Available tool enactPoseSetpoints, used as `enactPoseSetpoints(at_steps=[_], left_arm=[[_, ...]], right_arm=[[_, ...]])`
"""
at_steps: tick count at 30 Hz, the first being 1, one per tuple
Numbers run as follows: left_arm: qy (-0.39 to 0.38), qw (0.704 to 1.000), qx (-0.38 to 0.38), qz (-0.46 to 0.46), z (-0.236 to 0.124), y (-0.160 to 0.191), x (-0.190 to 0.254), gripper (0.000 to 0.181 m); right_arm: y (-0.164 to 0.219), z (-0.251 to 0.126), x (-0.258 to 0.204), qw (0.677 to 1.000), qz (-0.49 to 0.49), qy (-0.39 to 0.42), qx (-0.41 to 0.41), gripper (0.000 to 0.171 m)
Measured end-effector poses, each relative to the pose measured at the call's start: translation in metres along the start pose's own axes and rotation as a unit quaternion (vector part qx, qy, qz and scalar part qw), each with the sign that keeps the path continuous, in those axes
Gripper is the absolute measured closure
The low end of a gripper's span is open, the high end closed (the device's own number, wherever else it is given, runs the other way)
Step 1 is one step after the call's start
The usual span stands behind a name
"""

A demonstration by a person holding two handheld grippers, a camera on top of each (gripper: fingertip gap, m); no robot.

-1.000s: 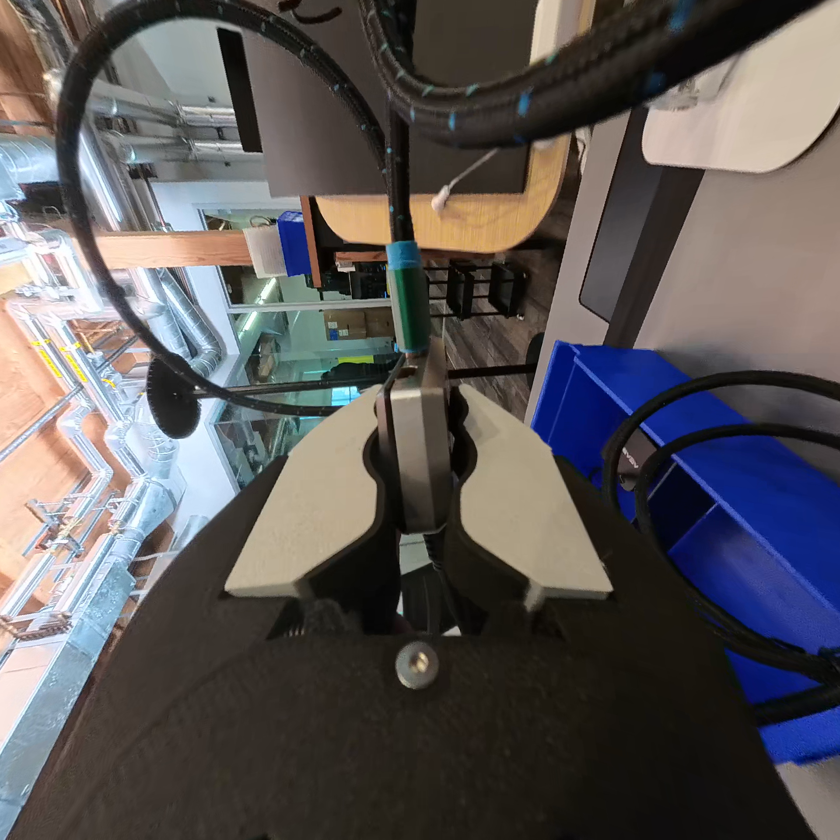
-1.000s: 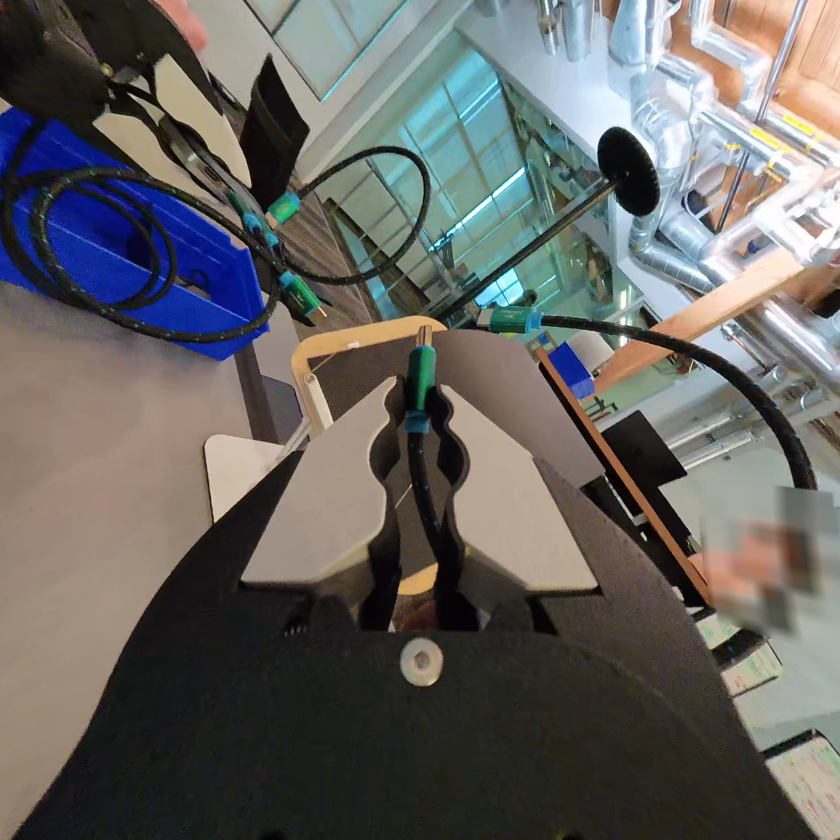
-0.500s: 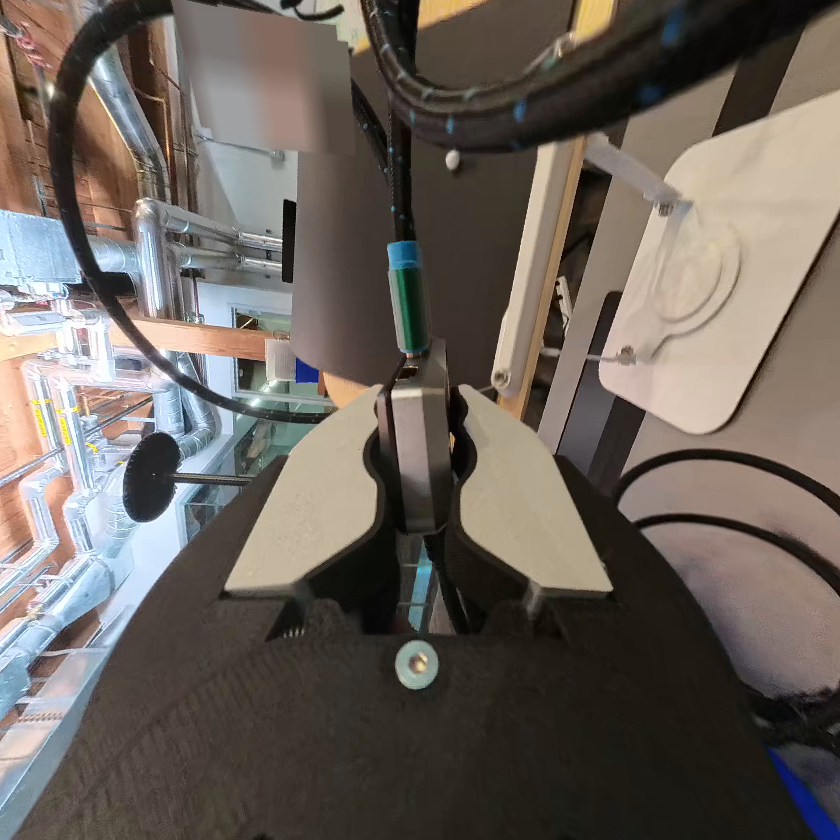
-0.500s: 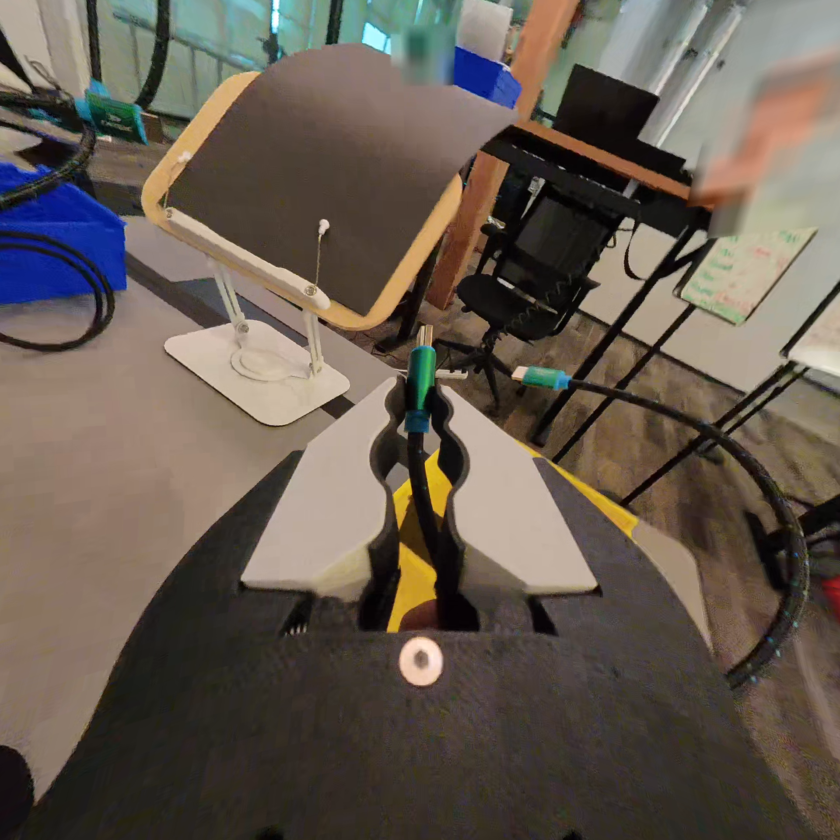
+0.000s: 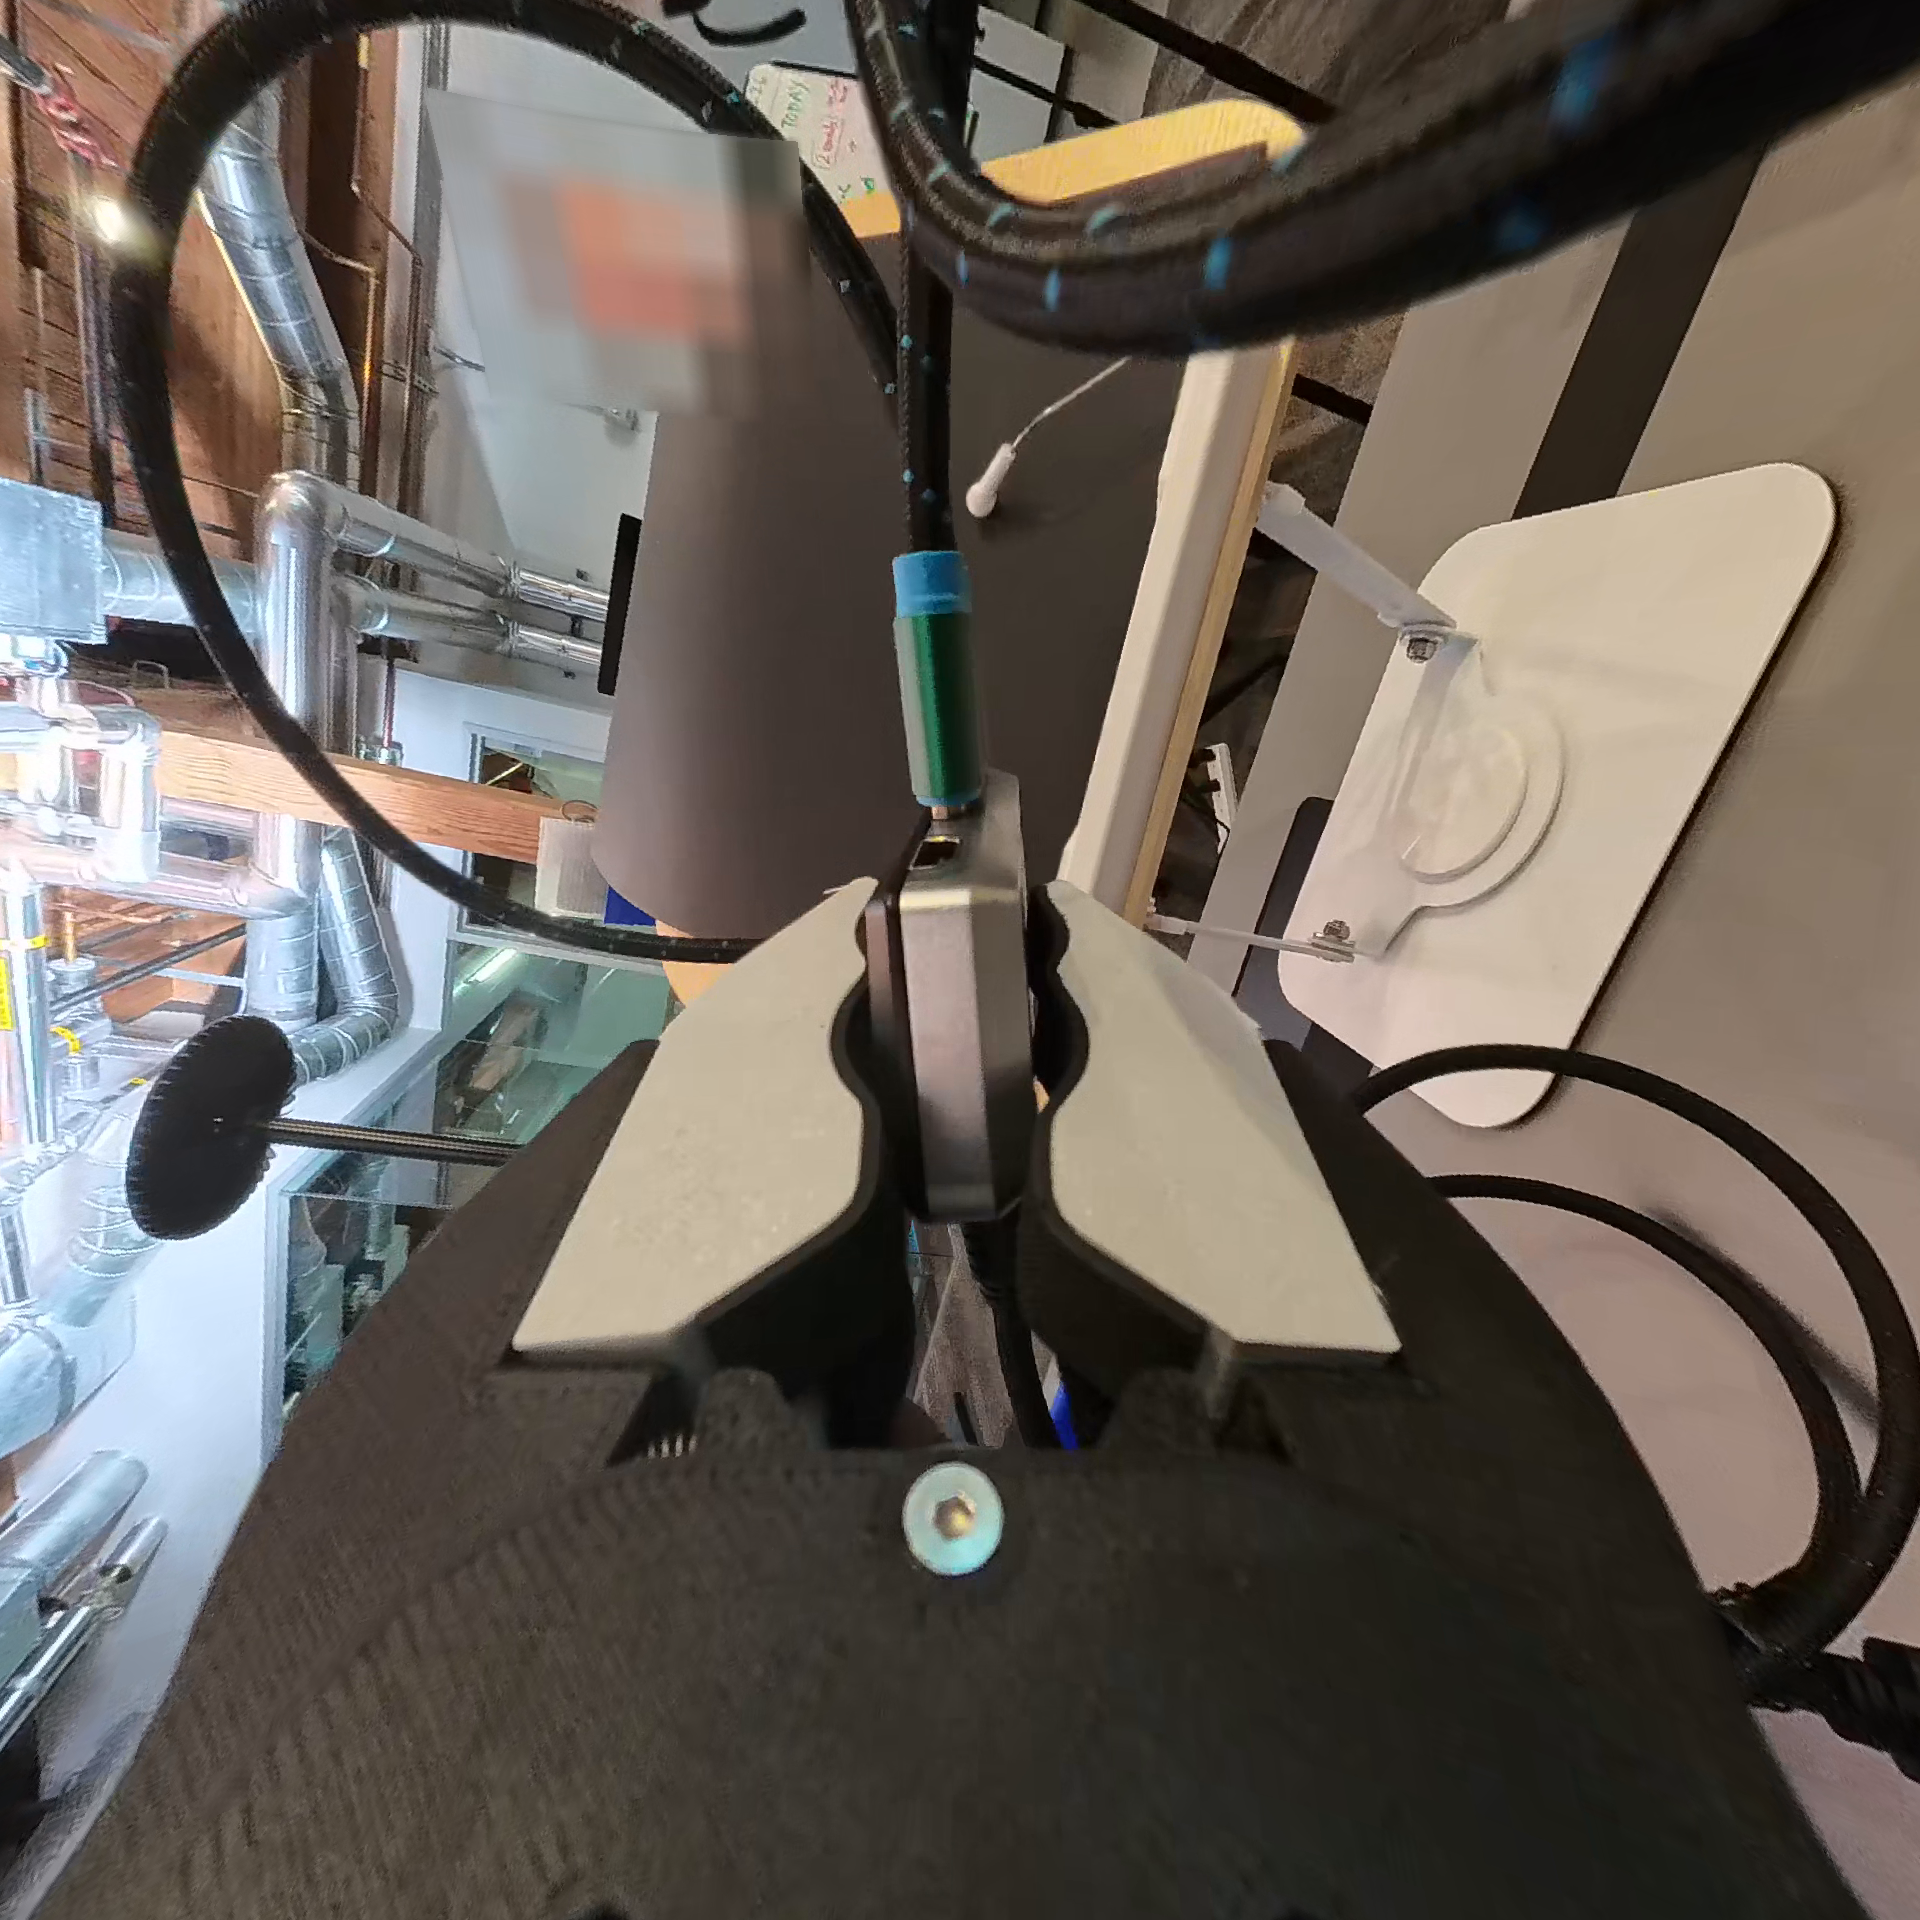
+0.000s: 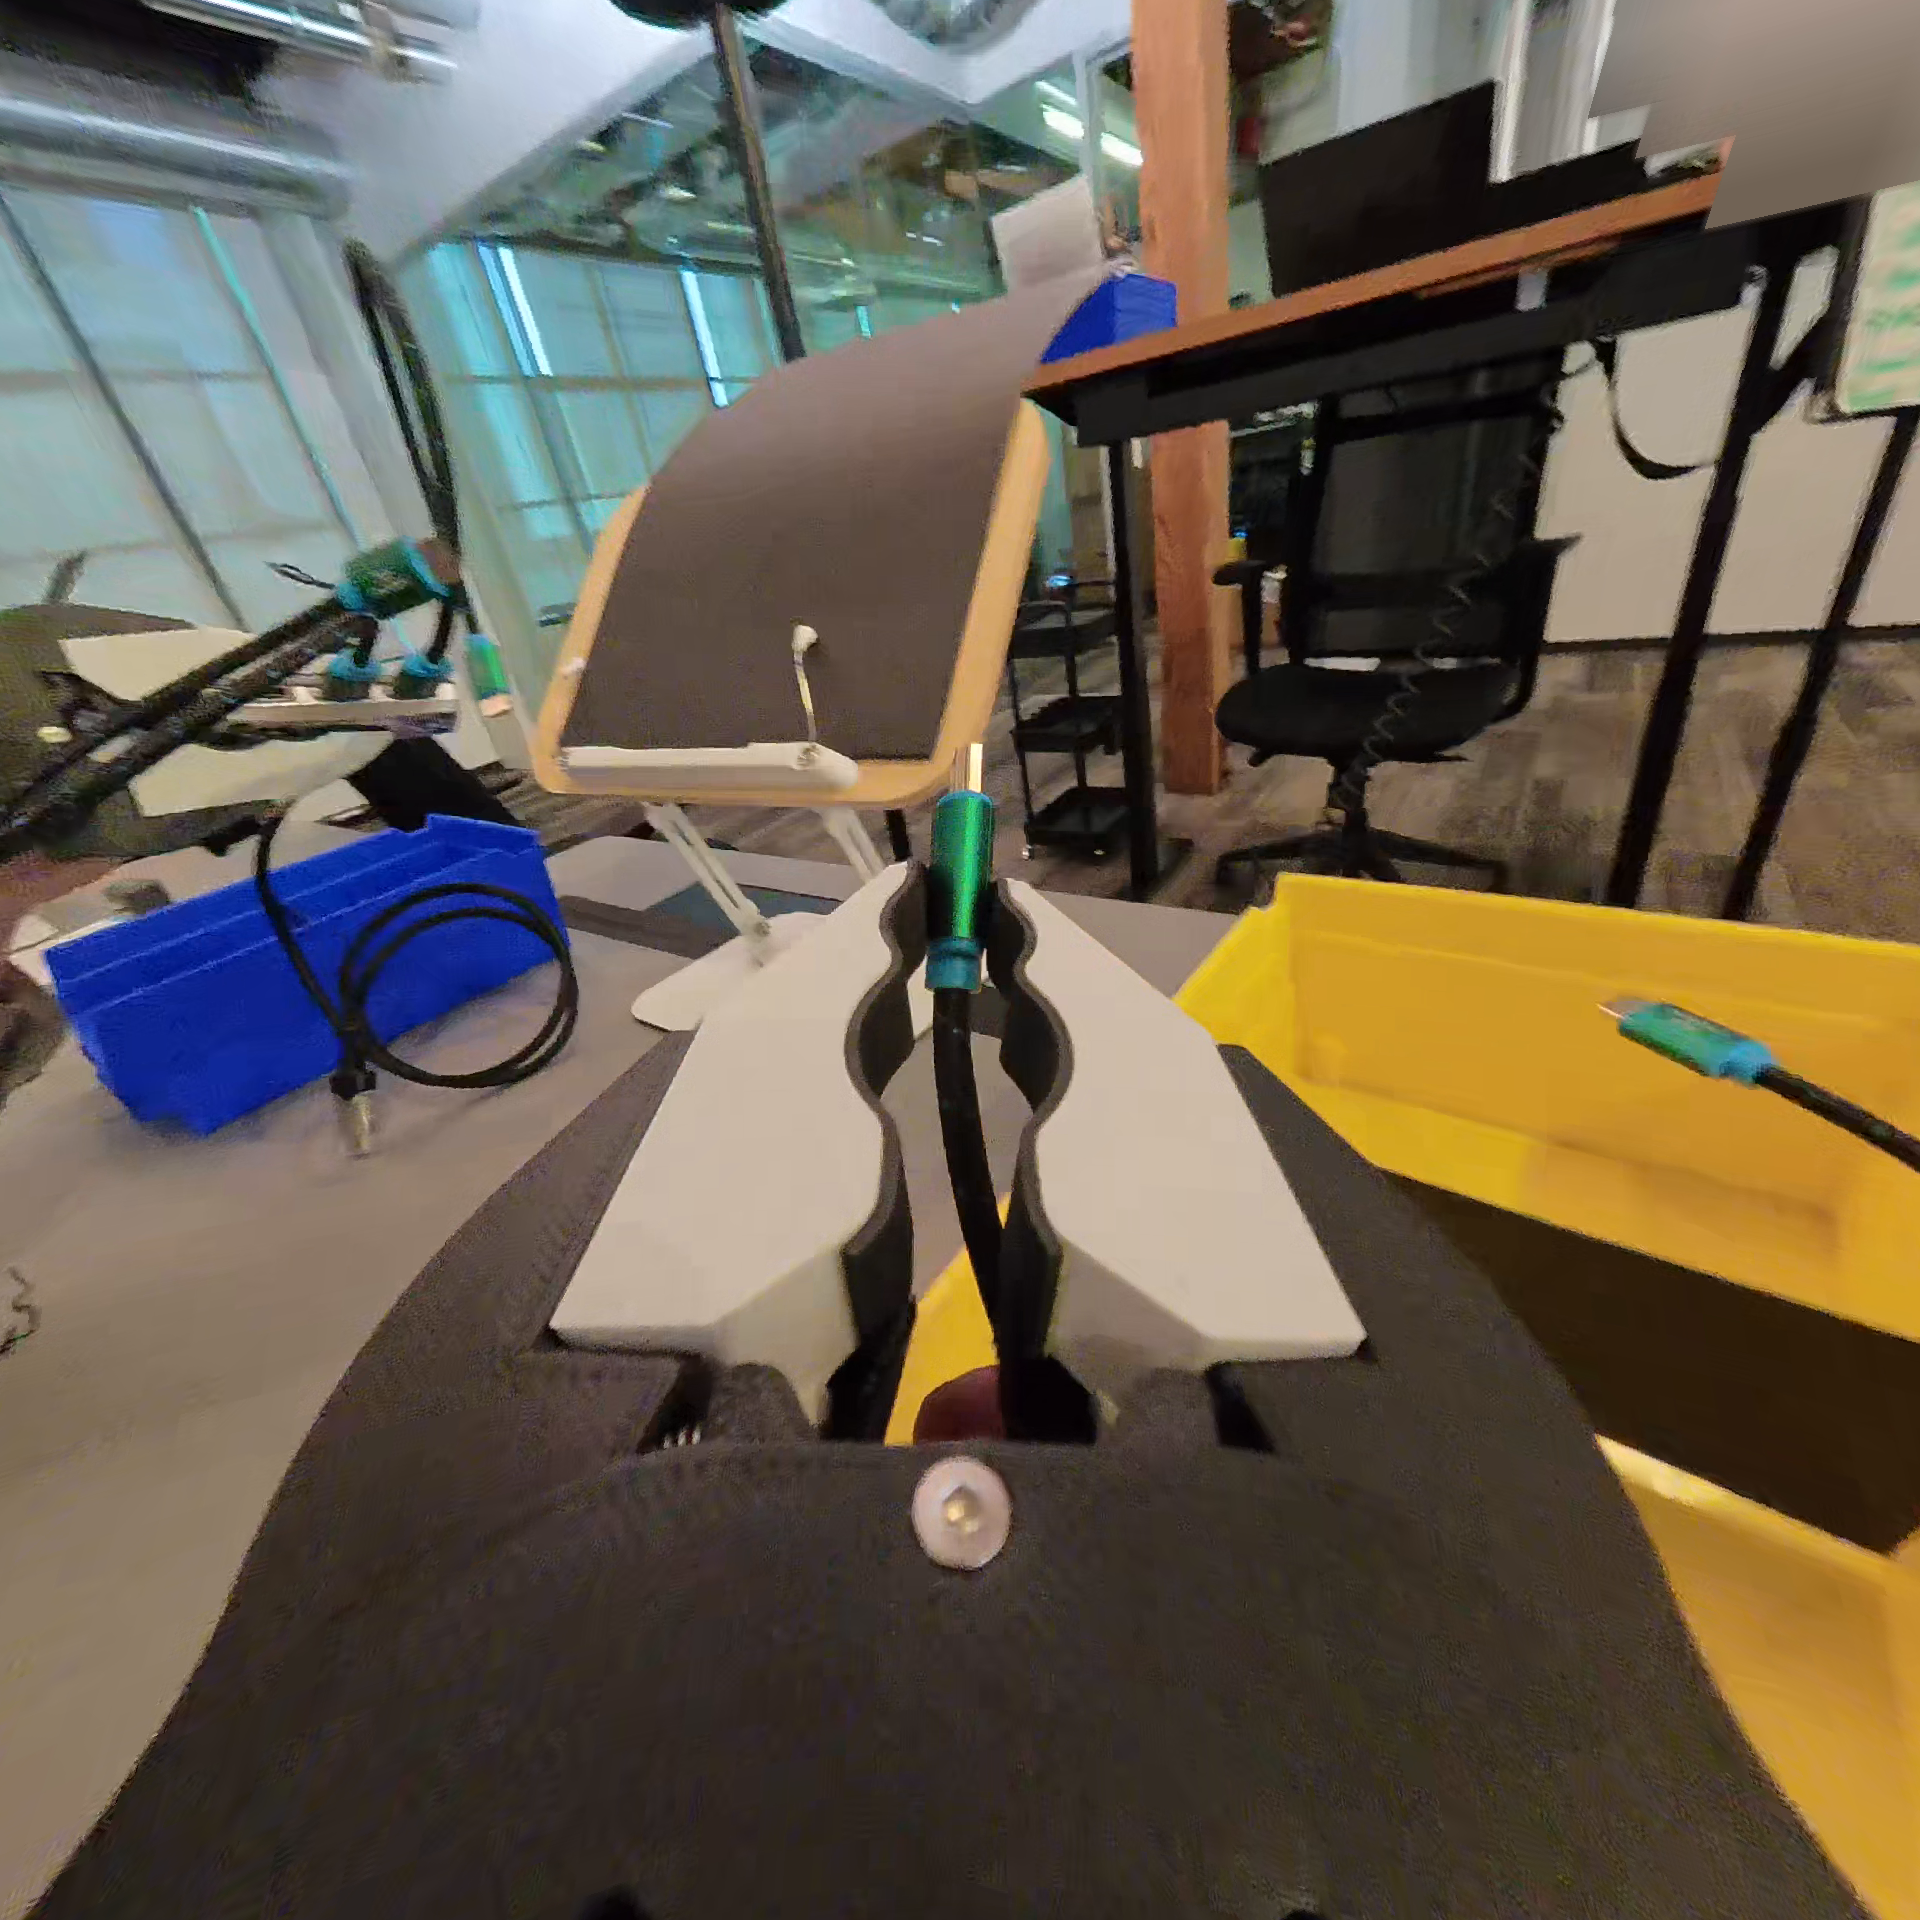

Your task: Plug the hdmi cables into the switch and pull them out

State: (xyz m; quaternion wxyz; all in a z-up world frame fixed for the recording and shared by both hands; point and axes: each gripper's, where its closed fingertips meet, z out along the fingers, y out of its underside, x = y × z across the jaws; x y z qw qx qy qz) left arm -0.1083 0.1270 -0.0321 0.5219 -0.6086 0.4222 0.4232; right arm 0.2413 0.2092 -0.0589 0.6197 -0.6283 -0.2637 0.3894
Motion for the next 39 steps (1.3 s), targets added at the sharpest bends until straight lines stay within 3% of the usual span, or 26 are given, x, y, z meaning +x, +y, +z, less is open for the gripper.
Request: enactPoseSetpoints(at_steps=[3, 6, 11, 14, 16, 18, 24, 28, 30, 34, 36, 39], left_arm=[[0.002, 1.000, -0.002, -0.004, 0.001, 0.003, 0.001, 0.158], [0.001, 1.000, -0.006, -0.008, 0.001, 0.006, 0.000, 0.158], [0.003, 1.000, -0.001, -0.016, 0.001, 0.008, -0.001, 0.158], [0.007, 1.000, -0.001, -0.019, 0.002, 0.009, 0.002, 0.158], [0.009, 1.000, 0.000, -0.020, 0.003, 0.009, 0.003, 0.157], [0.011, 1.000, 0.003, -0.021, 0.003, 0.008, 0.004, 0.158], [0.015, 1.000, 0.000, -0.022, 0.005, 0.009, 0.008, 0.158], [0.023, 1.000, 0.002, -0.018, 0.008, 0.007, 0.014, 0.158], [0.025, 1.000, 0.000, -0.017, 0.009, 0.008, 0.016, 0.158], [0.027, 0.999, 0.000, -0.018, 0.010, 0.009, 0.017, 0.158], [0.028, 0.999, -0.001, -0.017, 0.010, 0.008, 0.018, 0.158], [0.029, 0.999, 0.001, -0.015, 0.010, 0.007, 0.019, 0.158]], right_arm=[[-0.020, 0.014, -0.023, 0.999, -0.022, -0.037, 0.012, 0.163], [-0.047, 0.018, -0.022, 0.998, 0.022, -0.033, 0.058, 0.163], [-0.033, 0.002, 0.015, 0.992, 0.079, 0.037, 0.087, 0.163], [-0.030, -0.007, 0.027, 0.976, 0.170, 0.009, 0.135, 0.163], [-0.021, -0.004, 0.031, 0.979, 0.157, 0.002, 0.130, 0.163], [-0.022, 0.000, 0.021, 0.970, 0.181, -0.066, 0.151, 0.163], [-0.038, -0.004, 0.031, 0.962, 0.170, -0.082, 0.199, 0.163], [0.005, 0.007, 0.054, 0.973, 0.187, -0.031, 0.129, 0.163], [0.036, 0.017, 0.053, 0.978, 0.207, -0.013, 0.028, 0.162], [0.086, 0.019, 0.050, 0.976, 0.158, 0.056, -0.143, 0.162], [0.108, 0.014, 0.053, 0.962, 0.124, 0.086, -0.227, 0.149], [0.119, 0.004, 0.060, 0.948, 0.104, 0.108, -0.281, 0.119]])
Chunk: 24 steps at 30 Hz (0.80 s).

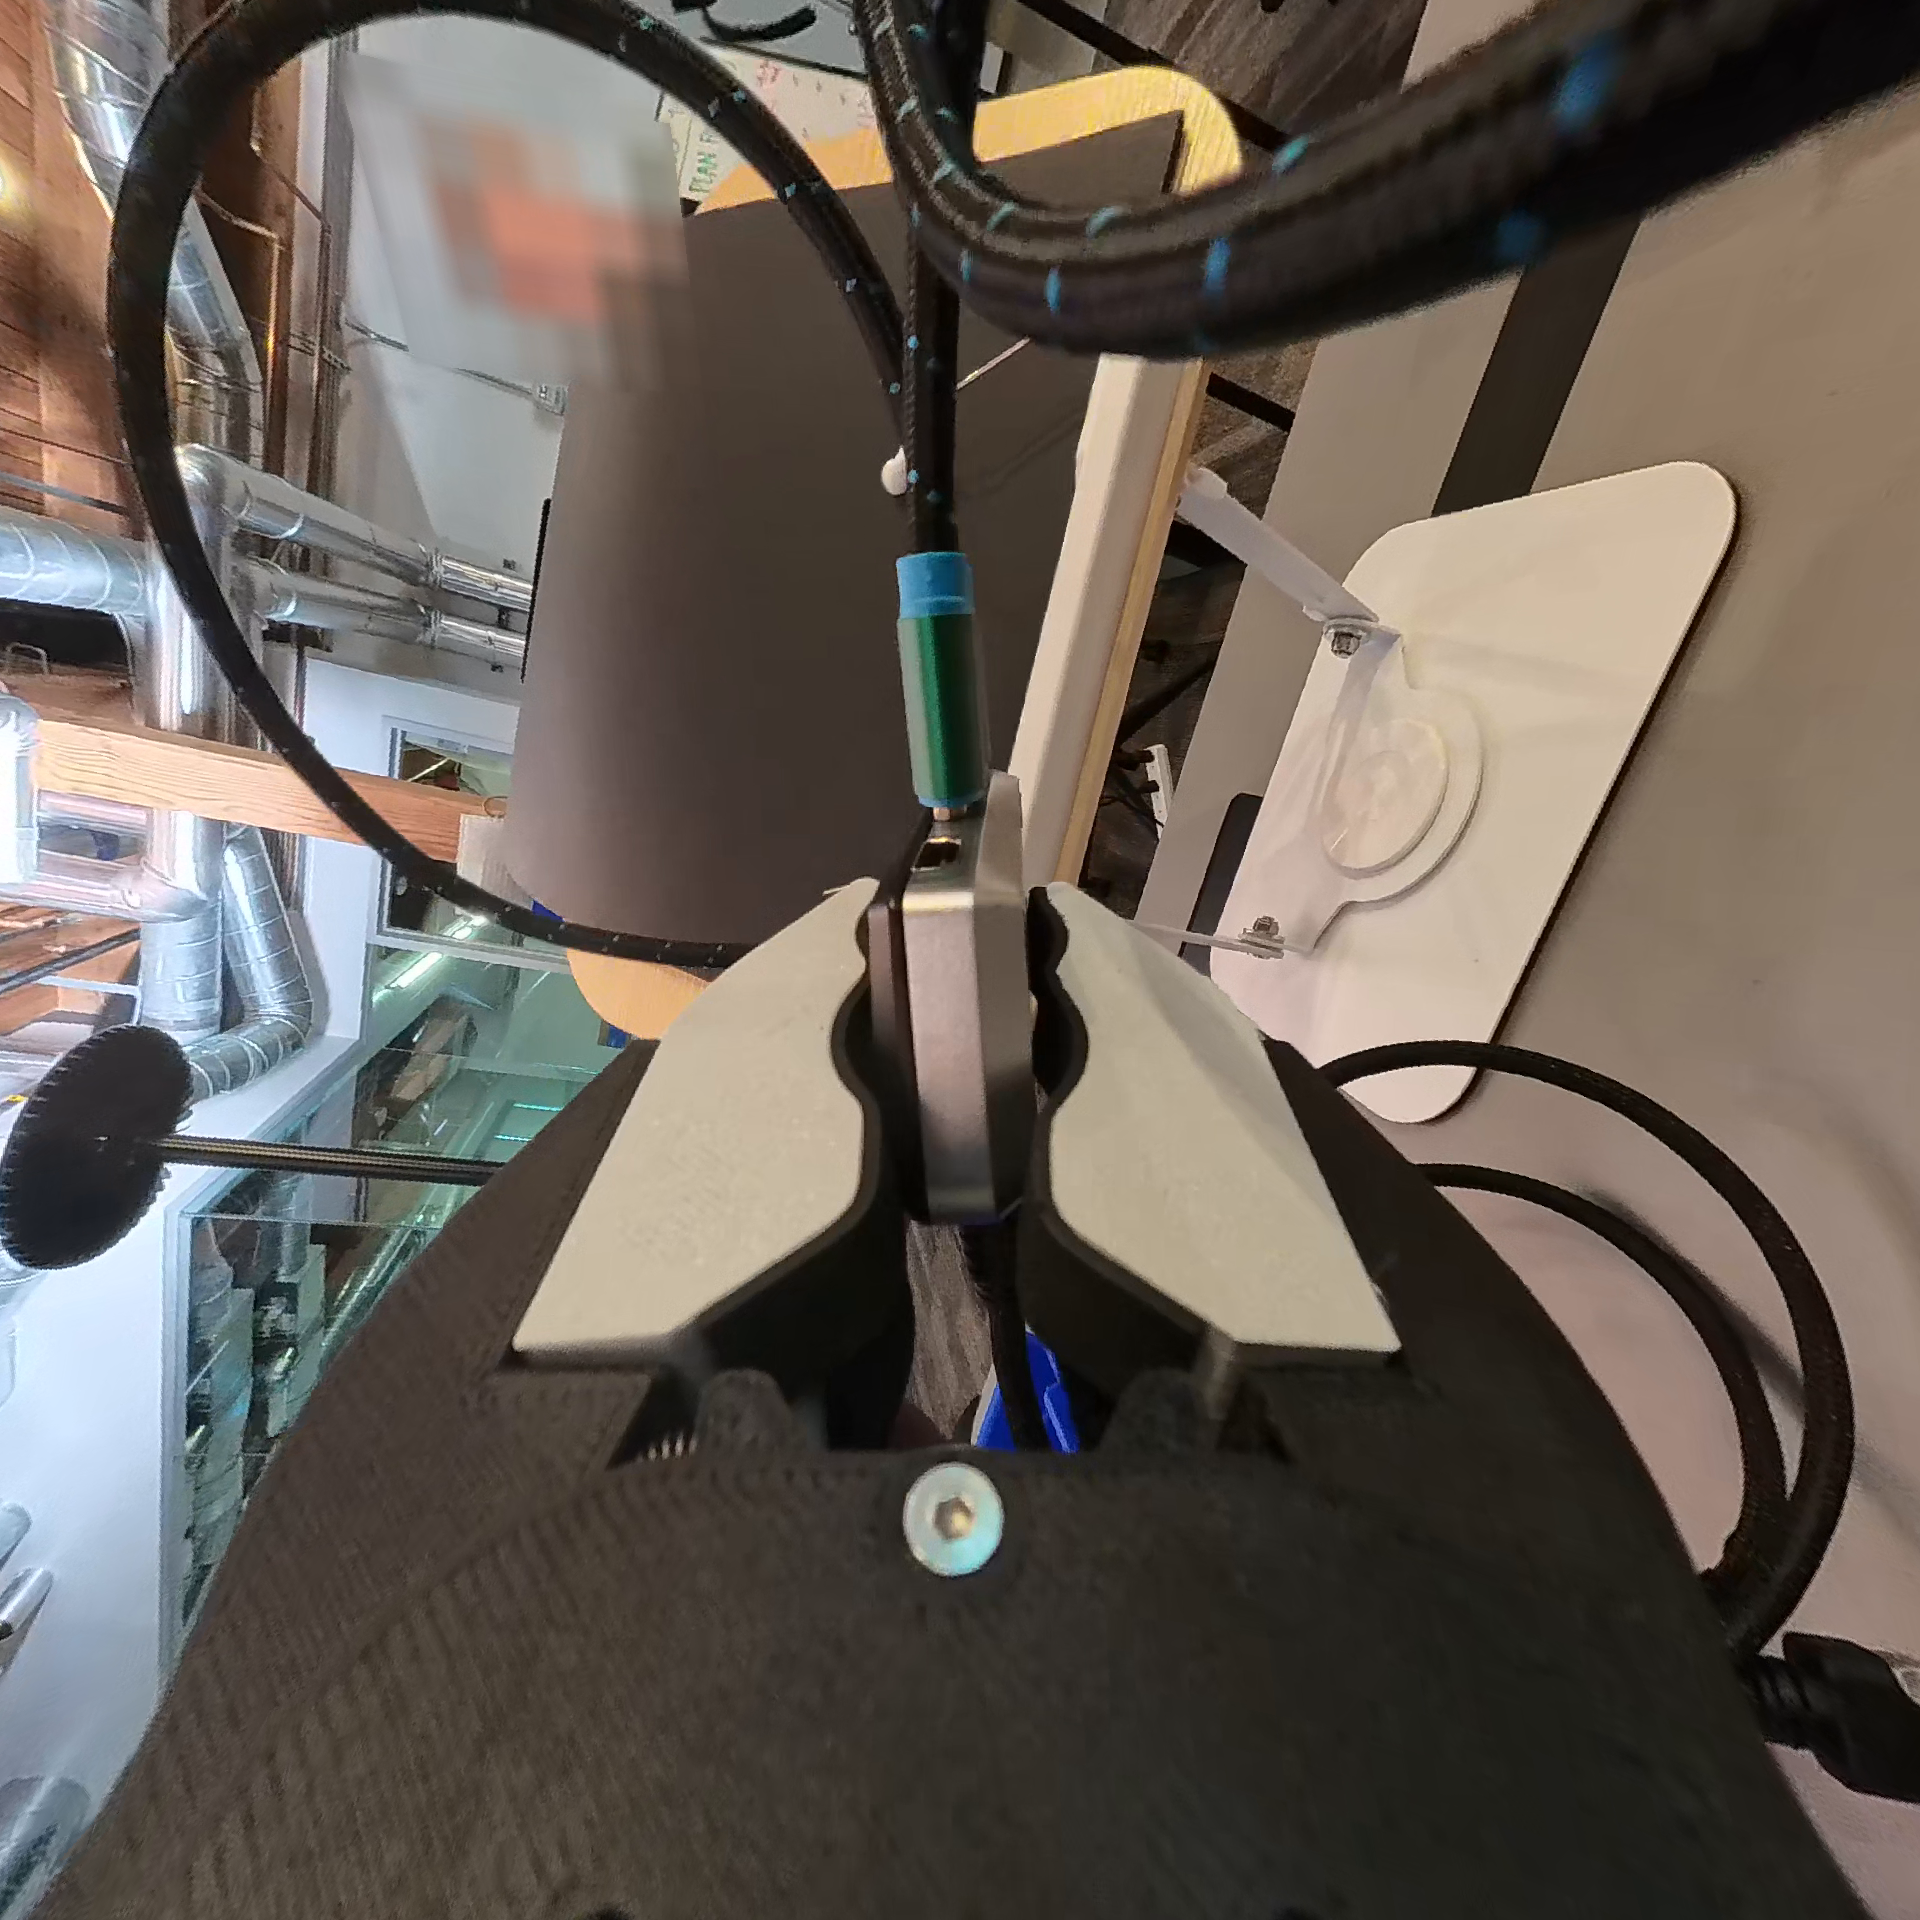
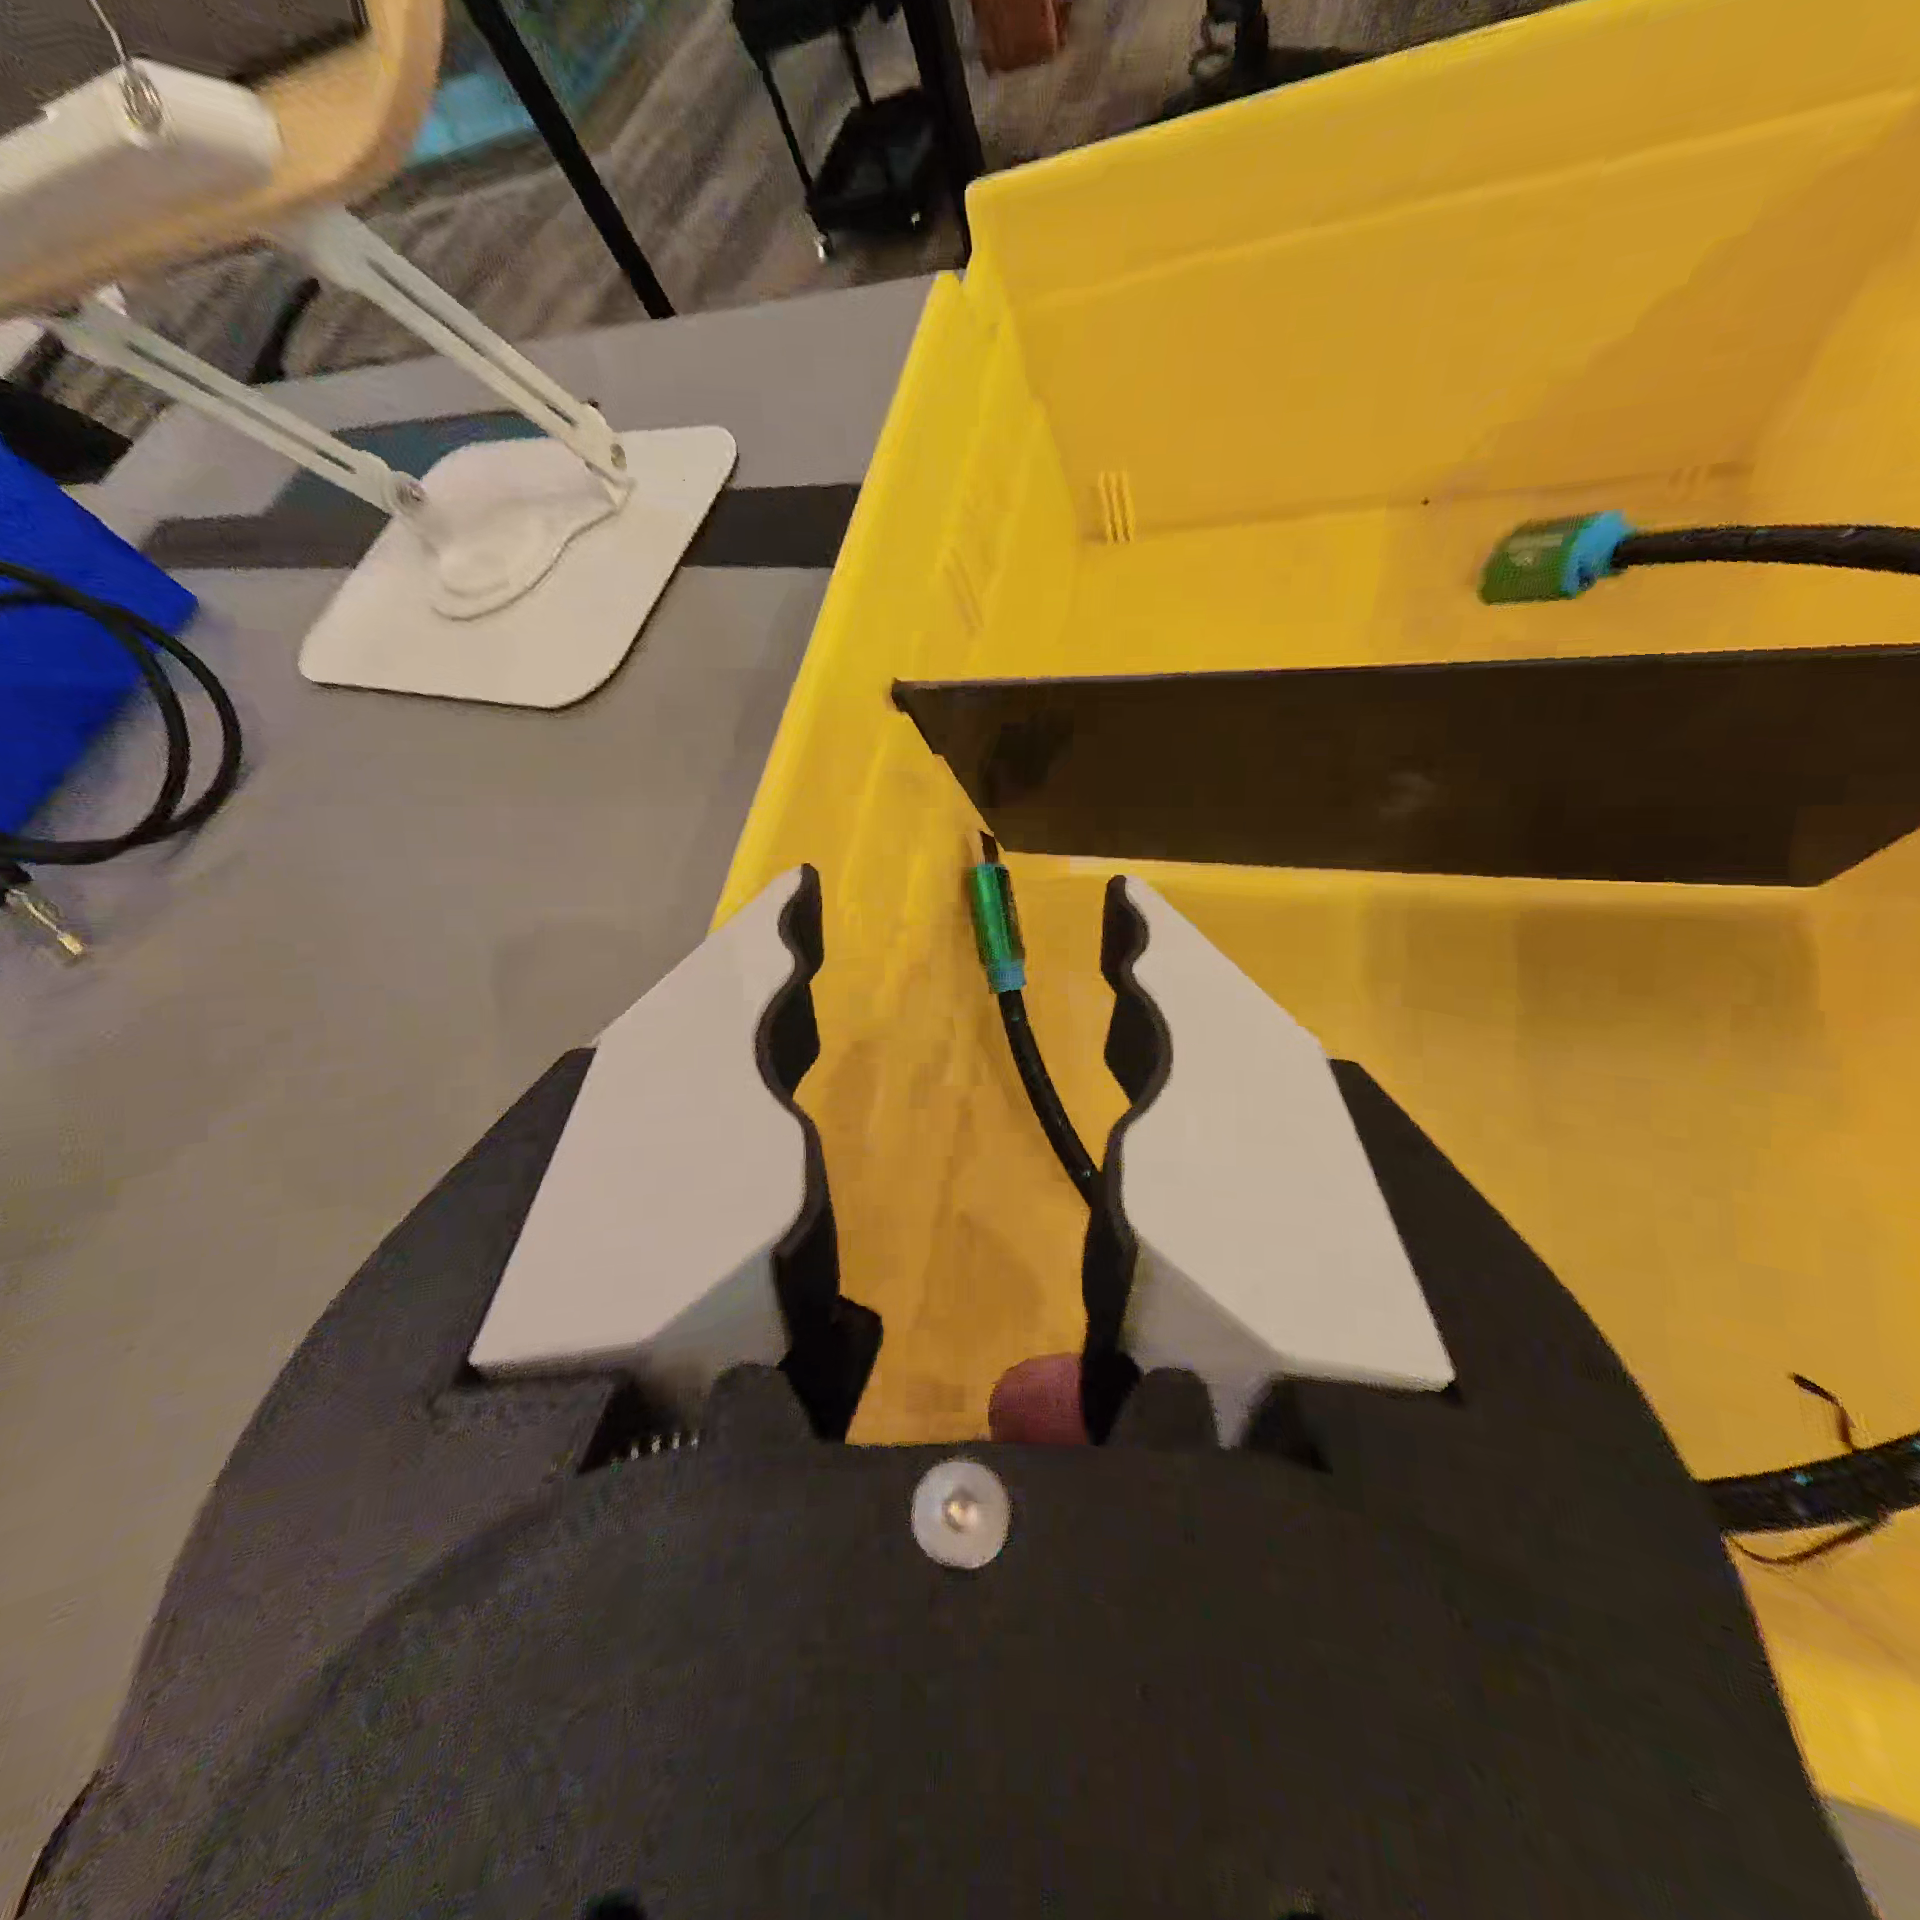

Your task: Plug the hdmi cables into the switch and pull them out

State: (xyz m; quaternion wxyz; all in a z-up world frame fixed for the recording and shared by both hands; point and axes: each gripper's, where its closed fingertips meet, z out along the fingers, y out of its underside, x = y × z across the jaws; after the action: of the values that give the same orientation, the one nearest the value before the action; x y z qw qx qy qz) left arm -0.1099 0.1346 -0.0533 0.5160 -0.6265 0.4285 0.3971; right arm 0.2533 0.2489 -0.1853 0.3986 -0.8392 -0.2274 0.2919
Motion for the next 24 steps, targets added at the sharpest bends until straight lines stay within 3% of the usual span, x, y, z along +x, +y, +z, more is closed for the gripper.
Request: enactPoseSetpoints(at_steps=[3, 6, 8, 12, 14, 17, 22, 24], left_arm=[[-0.001, 1.000, 0.004, -0.001, 0.000, -0.002, 0.000, 0.158], [-0.002, 1.000, 0.008, 0.002, 0.000, -0.004, 0.002, 0.158], [0.001, 1.000, 0.010, 0.006, 0.001, -0.006, 0.004, 0.158], [0.005, 1.000, 0.015, 0.025, 0.000, -0.011, 0.009, 0.158], [0.004, 0.999, 0.015, 0.037, -0.001, -0.014, 0.011, 0.158], [0.004, 0.998, 0.022, 0.052, -0.003, -0.022, 0.014, 0.158], [0.010, 0.997, 0.029, 0.072, -0.004, -0.031, 0.022, 0.158], [0.011, 0.996, 0.026, 0.079, -0.004, -0.032, 0.025, 0.158]], right_arm=[[-0.002, -0.014, 0.003, 0.999, -0.030, 0.019, -0.014, 0.100], [-0.030, -0.045, 0.004, 0.986, -0.134, 0.093, 0.018, 0.103], [-0.054, -0.064, -0.024, 0.962, -0.246, 0.112, 0.045, 0.104], [-0.097, -0.095, -0.150, 0.861, -0.480, 0.059, 0.158, 0.128], [-0.101, -0.102, -0.215, 0.795, -0.577, 0.021, 0.189, 0.140], [-0.096, -0.093, -0.287, 0.718, -0.668, -0.024, 0.196, 0.142], [-0.086, -0.048, -0.326, 0.648, -0.746, -0.049, 0.146, 0.140], [-0.084, -0.032, -0.331, 0.641, -0.753, -0.052, 0.139, 0.138]])
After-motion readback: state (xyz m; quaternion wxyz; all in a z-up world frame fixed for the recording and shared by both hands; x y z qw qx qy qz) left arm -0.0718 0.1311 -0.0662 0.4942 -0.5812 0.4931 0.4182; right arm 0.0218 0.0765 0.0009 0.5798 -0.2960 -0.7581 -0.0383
